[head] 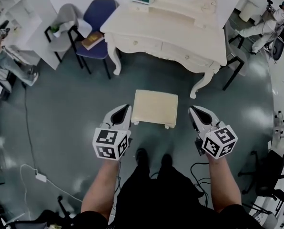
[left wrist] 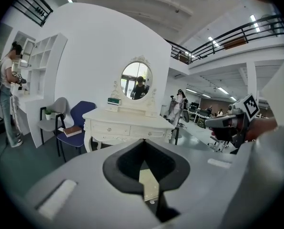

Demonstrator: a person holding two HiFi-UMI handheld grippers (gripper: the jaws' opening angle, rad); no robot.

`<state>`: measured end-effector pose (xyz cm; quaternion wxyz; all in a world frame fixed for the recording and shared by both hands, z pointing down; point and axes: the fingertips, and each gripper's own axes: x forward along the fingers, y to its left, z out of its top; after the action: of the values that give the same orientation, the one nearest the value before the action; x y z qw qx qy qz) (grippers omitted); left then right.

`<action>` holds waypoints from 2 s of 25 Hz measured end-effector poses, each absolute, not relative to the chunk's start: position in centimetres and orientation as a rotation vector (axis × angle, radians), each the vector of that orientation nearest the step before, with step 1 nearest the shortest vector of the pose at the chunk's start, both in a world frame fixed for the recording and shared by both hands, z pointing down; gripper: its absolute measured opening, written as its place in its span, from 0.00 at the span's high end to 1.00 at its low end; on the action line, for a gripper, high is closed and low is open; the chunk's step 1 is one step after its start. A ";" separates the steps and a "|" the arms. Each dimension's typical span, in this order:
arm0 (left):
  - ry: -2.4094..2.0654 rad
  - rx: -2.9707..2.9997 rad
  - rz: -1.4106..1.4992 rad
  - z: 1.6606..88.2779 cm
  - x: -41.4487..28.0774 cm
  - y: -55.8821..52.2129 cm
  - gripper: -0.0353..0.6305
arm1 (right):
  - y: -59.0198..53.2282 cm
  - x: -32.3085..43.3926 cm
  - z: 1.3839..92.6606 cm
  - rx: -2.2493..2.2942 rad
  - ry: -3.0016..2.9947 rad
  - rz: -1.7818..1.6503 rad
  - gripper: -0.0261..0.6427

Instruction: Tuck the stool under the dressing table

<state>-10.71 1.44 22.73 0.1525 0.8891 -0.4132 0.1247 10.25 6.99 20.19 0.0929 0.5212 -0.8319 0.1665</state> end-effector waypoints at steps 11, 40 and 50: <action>-1.036 2.489 0.466 29.9 -11.7 1.2 0.92 | 7.3 6.6 26.6 1.547 -2.393 0.673 0.95; -0.859 2.245 0.794 54.1 -7.9 -0.5 0.87 | 4.4 9.2 52.0 1.407 -2.200 1.044 0.76; -0.813 2.184 0.929 62.4 -8.3 -0.5 0.76 | 5.1 9.7 61.7 1.380 -2.077 1.104 0.64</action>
<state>-8.28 -0.49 62.44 0.3114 0.8273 -0.3081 0.3518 9.71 5.05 61.66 0.2057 0.4953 -0.7452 0.3962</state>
